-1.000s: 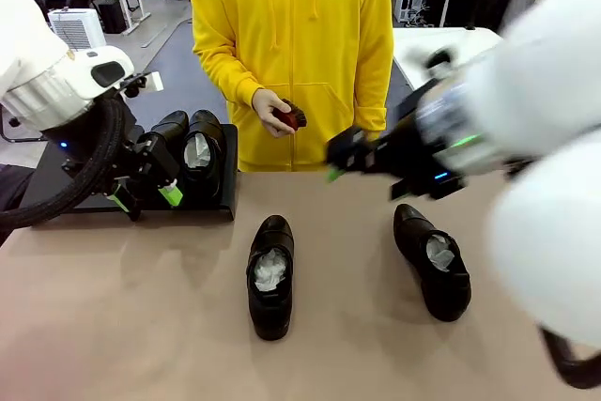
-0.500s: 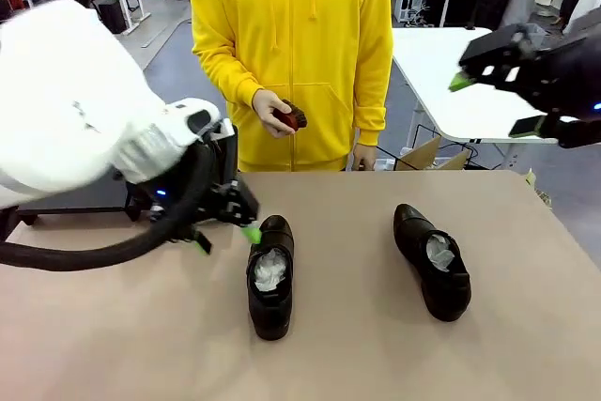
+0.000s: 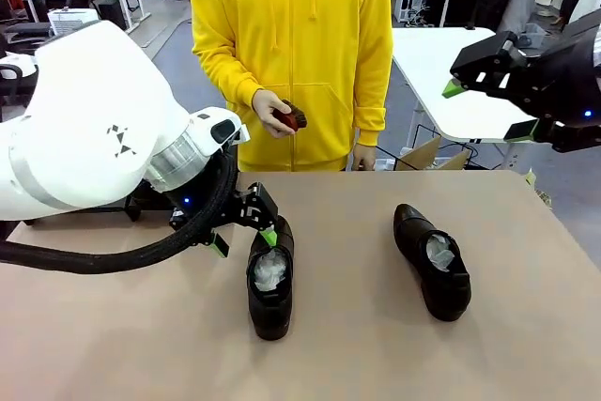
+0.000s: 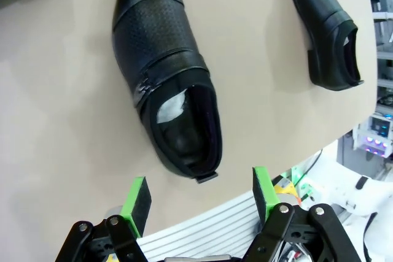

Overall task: Organize the shoes by placing them on the stand.
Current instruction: Place the Shoe from the middle of the table onto the Shoes Stand.

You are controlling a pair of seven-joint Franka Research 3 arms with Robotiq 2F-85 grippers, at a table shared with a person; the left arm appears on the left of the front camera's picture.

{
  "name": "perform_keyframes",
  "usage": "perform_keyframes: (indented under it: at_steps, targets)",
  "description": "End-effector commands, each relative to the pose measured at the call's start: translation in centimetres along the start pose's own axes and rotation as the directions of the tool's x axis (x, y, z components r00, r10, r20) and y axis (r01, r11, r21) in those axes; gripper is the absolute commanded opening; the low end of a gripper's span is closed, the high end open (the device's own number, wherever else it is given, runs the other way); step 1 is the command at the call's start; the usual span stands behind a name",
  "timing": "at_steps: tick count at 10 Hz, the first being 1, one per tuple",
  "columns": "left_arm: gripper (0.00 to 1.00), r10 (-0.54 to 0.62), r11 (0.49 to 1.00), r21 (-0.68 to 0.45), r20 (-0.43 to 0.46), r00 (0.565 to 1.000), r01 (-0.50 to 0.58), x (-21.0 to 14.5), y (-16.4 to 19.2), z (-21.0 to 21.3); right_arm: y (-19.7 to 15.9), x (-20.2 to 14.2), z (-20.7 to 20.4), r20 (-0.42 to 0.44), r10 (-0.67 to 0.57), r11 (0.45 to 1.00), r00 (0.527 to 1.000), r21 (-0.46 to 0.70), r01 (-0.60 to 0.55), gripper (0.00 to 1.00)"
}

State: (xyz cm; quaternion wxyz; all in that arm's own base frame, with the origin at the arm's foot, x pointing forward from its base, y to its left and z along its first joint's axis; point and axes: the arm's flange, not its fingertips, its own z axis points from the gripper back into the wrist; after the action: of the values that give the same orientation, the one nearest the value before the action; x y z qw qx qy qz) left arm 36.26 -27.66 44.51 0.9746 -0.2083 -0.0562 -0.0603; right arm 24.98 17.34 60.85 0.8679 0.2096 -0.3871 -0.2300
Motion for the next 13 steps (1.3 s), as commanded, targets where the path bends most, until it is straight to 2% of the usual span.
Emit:
perform_keyframes:
  at_steps: [1, 4, 7, 9, 12, 13]
  targets:
    - [0.86, -0.006, 0.998, 0.066, 0.015, 1.000, 0.005, 0.1, -3.9, -3.4, 0.0, 0.4, 0.1, -0.019, 0.009, 1.000, 1.000, 0.030, -0.009, 1.00]
    - [0.86, -0.062, 0.985, 0.159, -0.031, 0.998, 0.067, 0.1, -7.1, -7.1, 0.0, 0.4, 0.1, -0.019, 0.009, 1.000, 1.000, 0.030, -0.009, 1.00]
    - [0.86, -0.126, 0.953, 0.277, -0.001, 0.992, 0.121, 0.8, -7.6, -9.8, 0.0, 0.4, 0.1, -0.019, 0.009, 1.000, 1.000, 0.030, -0.009, 1.00]
    - [0.86, -0.113, 0.965, 0.234, -0.043, 0.993, 0.120, 1.3, -7.6, -10.6, 0.0, 0.4, 0.1, -0.019, 0.009, 1.000, 1.000, 0.030, -0.009, 1.00]
    - [0.86, -0.087, 0.968, 0.235, -0.002, 0.996, 0.085, 1.8, -7.7, -11.3, 0.0, 0.4, 0.1, -0.019, 0.009, 1.000, 1.000, 0.030, -0.009, 1.00]
    - [0.86, -0.032, 0.970, 0.243, 0.009, 0.999, 0.029, 2.2, -7.6, -11.7, 0.0, 0.4, 0.1, -0.019, 0.009, 1.000, 1.000, 0.030, -0.009, 1.00]
